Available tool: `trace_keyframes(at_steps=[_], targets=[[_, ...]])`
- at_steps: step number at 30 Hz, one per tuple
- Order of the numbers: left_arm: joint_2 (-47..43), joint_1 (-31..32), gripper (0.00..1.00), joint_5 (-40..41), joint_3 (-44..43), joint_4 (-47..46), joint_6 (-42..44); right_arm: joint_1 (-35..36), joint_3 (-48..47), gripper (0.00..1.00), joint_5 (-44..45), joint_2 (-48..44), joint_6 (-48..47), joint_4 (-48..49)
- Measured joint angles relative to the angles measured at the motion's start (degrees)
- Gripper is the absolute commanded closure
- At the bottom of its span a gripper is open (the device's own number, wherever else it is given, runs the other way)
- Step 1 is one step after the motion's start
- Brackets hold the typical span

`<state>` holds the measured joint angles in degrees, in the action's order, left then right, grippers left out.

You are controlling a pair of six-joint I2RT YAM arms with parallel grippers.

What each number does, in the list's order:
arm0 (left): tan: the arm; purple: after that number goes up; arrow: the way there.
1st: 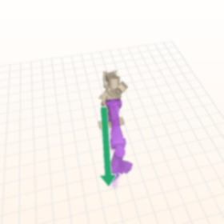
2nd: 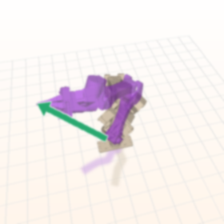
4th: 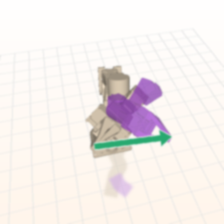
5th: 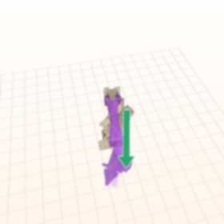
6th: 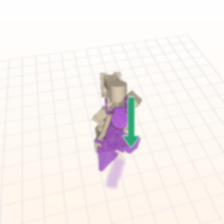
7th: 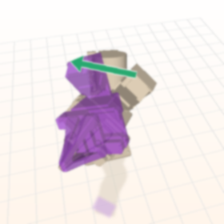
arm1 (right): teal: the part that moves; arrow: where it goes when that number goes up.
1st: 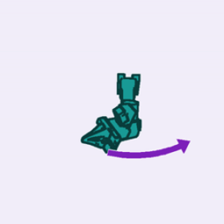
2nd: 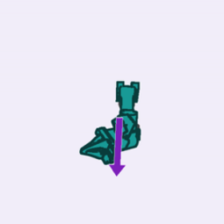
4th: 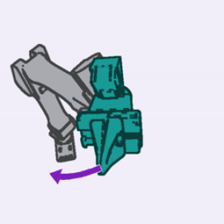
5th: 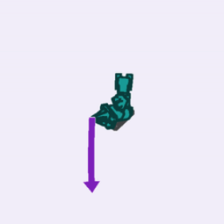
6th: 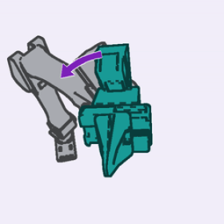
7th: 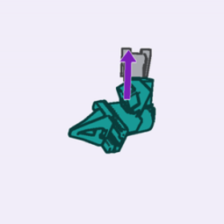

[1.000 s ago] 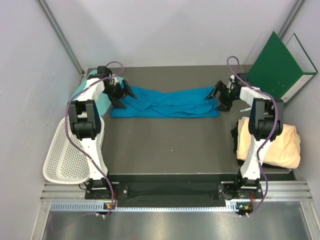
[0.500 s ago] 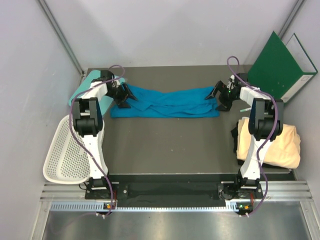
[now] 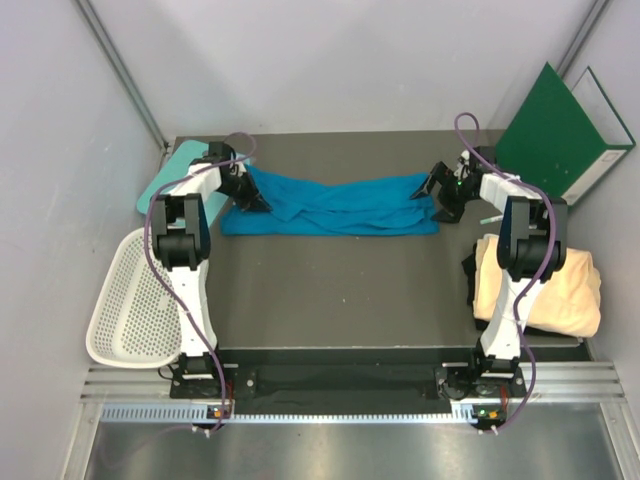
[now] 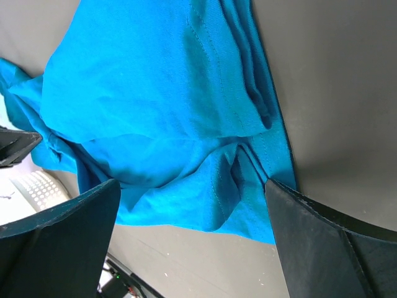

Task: Fold and stack the t-shirts
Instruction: Fold the other side of the tshirt into a rectangle

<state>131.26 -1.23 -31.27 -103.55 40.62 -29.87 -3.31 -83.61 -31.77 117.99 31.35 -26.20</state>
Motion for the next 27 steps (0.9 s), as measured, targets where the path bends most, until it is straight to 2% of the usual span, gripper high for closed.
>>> trace_keyframes(at_steps=[9, 16, 22, 27], targets=[[0.00, 0.31, 1.00, 0.90, -0.09, -0.59, 0.00, -0.13, 0.00, 0.00, -0.20, 0.00, 0.00, -0.07], [-1.44, 0.31, 1.00, 0.02, -0.33, -5.92, -1.95, -0.13, 0.13, 0.00, -0.35, 0.00, 0.00, 0.04], [-0.96, 0.31, 1.00, -3.91, -3.91, -12.20, -6.73, -0.24, 0.74, 0.00, -0.83, -0.22, -0.04, 0.59], [3.43, 0.31, 1.00, -9.99, -7.78, -21.68, -15.39, -0.24, 1.62, 0.00, -1.07, -0.74, -0.02, 0.90]])
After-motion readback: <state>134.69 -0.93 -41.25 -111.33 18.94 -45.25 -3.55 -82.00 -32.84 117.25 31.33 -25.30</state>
